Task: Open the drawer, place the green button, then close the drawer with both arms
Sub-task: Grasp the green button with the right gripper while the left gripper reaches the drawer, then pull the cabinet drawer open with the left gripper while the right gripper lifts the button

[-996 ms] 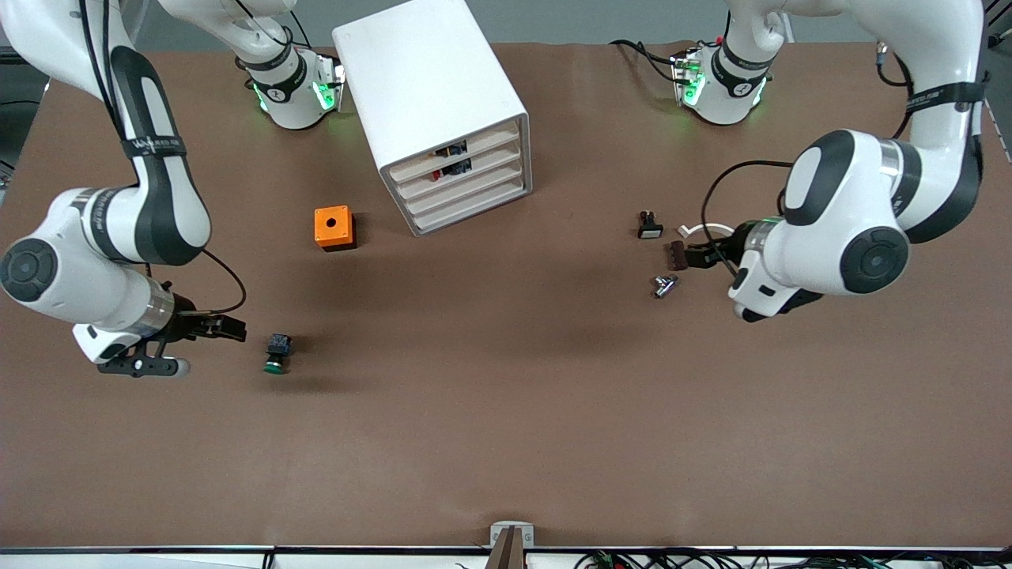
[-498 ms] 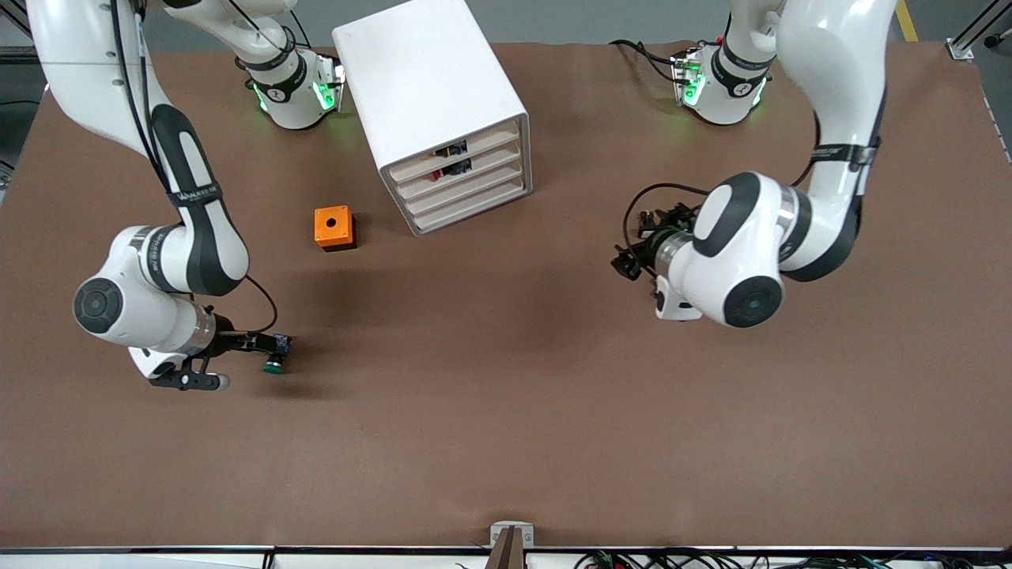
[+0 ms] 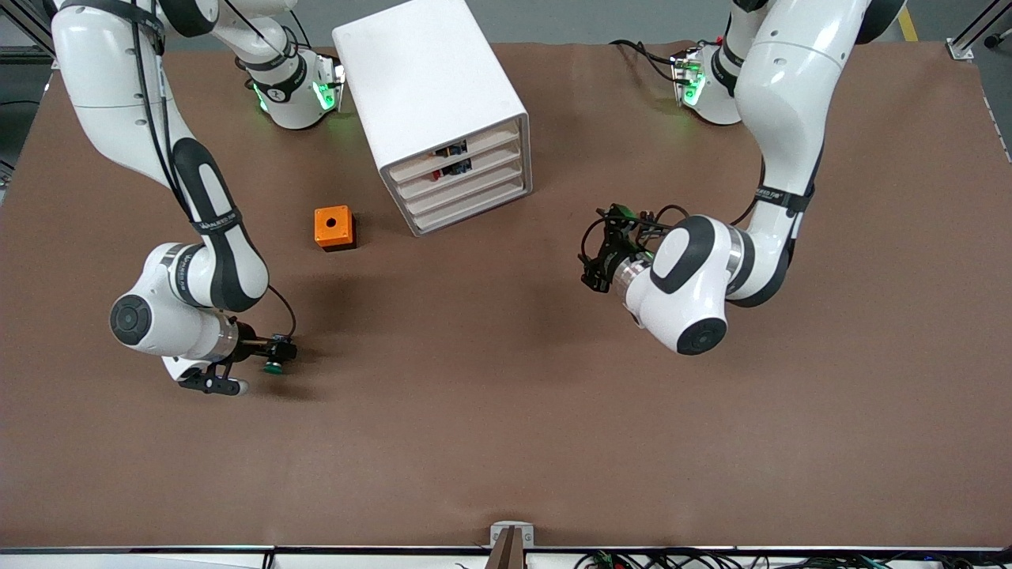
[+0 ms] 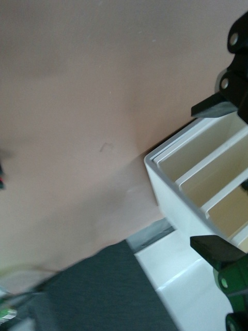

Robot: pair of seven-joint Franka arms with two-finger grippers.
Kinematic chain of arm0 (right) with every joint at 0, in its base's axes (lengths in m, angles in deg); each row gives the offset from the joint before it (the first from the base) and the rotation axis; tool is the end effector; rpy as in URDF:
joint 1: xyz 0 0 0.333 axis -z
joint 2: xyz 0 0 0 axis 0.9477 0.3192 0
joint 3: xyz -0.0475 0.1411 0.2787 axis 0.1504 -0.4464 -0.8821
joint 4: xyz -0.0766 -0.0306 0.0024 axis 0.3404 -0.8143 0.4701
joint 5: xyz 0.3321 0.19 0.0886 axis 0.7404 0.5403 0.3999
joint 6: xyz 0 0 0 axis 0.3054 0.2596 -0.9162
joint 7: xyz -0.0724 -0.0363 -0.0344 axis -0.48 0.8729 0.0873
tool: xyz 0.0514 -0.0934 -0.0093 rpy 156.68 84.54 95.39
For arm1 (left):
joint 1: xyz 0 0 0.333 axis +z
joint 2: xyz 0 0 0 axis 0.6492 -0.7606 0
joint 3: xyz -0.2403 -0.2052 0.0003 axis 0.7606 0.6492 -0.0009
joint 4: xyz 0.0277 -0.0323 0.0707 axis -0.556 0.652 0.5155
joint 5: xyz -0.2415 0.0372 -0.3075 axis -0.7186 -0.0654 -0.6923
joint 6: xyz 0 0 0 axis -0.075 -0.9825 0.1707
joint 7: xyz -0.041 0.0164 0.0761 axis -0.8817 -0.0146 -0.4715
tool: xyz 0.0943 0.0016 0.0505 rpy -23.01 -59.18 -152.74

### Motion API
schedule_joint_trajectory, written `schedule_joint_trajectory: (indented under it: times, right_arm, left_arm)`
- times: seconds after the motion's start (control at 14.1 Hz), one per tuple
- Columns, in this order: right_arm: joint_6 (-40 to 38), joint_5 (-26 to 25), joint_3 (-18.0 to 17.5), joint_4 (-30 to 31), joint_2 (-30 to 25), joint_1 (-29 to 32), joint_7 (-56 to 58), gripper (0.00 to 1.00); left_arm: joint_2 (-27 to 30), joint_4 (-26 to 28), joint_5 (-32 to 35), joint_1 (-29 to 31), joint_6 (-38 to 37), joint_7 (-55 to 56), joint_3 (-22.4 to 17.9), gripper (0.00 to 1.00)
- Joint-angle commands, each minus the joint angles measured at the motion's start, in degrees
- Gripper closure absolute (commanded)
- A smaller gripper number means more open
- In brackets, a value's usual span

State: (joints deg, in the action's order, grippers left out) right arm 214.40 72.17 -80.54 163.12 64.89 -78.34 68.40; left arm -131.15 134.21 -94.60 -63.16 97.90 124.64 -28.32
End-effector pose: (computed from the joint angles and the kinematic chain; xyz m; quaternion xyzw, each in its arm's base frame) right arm 0.6478 0.0212 0.1892 -0.9941 0.0795 0.0464 0.0578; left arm 0.5626 -0.3365 0.2689 -0.6701 -0.5912 0.4252 0.1436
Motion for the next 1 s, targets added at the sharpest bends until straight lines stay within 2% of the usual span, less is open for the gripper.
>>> schedule_joint_trajectory:
  times: [0.0, 0.07, 0.21, 0.36, 0.43, 0.57, 0.64, 0.78, 0.92]
  right_arm:
    - [-0.6, 1.4, 0.2, -0.4, 0.1, -0.4, -0.3, 0.24]
    - [-1.1, 1.4, 0.2, -0.5, 0.1, -0.4, -0.2, 0.41]
    - [-1.8, 1.4, 0.2, -0.5, 0.0, -0.4, -0.2, 0.65]
    - [-2.8, 1.3, 0.2, -0.8, 0.0, -0.3, 0.5, 0.91]
    - [-2.8, 1.1, 0.2, -0.9, 0.0, -0.3, 0.6, 1.0]
    - [-2.8, 0.7, 0.2, -0.9, 0.0, 0.2, 3.3, 1.0]
    - [-2.8, 0.7, 0.2, -1.3, 0.0, 0.2, 5.1, 1.0]
    - [-3.6, 0.7, 0.2, -2.6, -0.1, 0.4, 5.5, 1.0]
    - [-6.8, 0.7, 0.4, -4.6, -0.7, -0.2, 4.9, 1.0]
  left_arm:
    - [-4.1, -1.9, -4.4, -0.4, -0.2, 9.6, 1.1, 0.0]
    - [-4.8, -2.0, -4.8, -0.4, -0.1, 11.2, 2.5, 0.0]
    - [-6.2, -2.2, -7.1, -0.7, -0.1, 14.8, 4.7, 0.0]
    - [-7.8, -2.6, -10.2, -2.0, -0.1, 18.5, 4.8, 0.0]
    - [-8.5, -2.6, -11.2, -2.6, -0.1, 19.7, 4.8, 0.0]
    - [-10.4, -2.7, -12.7, -4.6, 0.0, 21.3, 4.8, 0.0]
    - [-11.3, -2.9, -12.8, -5.2, 0.4, 22.0, 4.8, 0.05]
    - [-12.4, -3.2, -12.9, -6.1, 2.2, 23.3, 4.8, 0.39]
    - [-13.9, -3.2, -15.6, -6.1, 2.3, 23.4, 4.8, 0.42]
